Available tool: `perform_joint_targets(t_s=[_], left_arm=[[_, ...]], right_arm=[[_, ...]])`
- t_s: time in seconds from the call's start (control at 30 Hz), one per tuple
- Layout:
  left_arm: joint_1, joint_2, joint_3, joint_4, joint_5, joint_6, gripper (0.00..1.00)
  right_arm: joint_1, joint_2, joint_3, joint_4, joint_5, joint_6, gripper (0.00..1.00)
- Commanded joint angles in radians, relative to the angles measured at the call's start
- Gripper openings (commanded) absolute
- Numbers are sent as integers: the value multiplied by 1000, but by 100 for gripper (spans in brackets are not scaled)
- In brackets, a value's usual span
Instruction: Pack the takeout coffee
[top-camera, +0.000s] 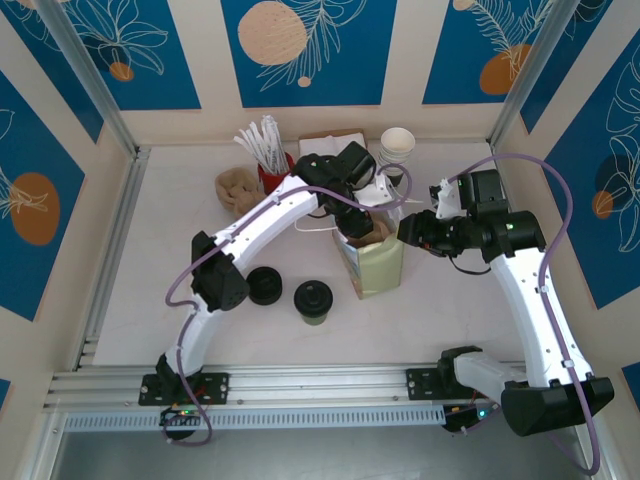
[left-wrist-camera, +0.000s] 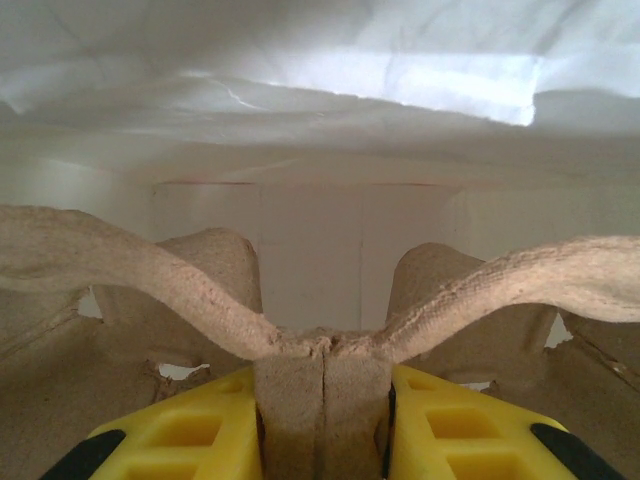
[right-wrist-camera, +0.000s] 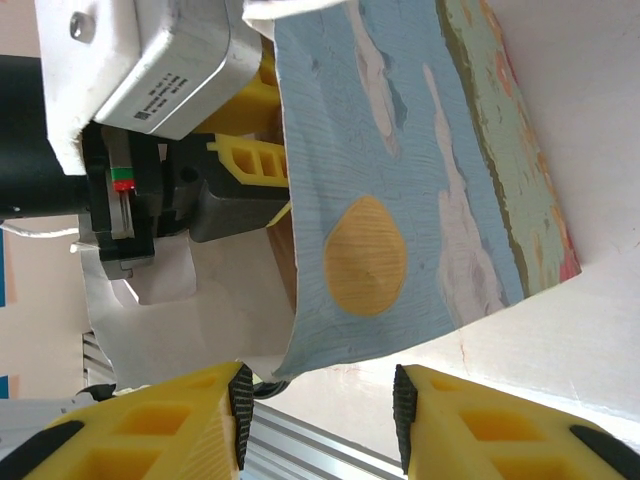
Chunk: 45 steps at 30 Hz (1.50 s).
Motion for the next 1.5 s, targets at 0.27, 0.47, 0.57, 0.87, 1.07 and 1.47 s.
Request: perform_joint_targets(t_s=[0.27, 0.47, 0.57, 0.87, 1.07, 1.47], left_arm=[[-19, 45, 42, -60, -9, 1, 30], [-21, 59, 41, -69, -1, 7, 30], [-23, 66, 41, -66, 1, 7, 30], [-32, 95, 42, -73, -15, 12, 30], [-35, 111, 41, -81, -27, 16, 30], [-36, 108, 43, -48, 19, 7, 30]], right_arm=[[-10, -35, -30, 23, 1, -15, 44], [-24, -60, -57, 50, 18, -22, 45], [-30, -61, -59, 68, 29, -17, 45], [-66, -21, -38, 146, 20, -10, 48], [-66, 24, -36, 181, -10, -9, 47], [-62, 47, -53, 202, -9, -19, 45]])
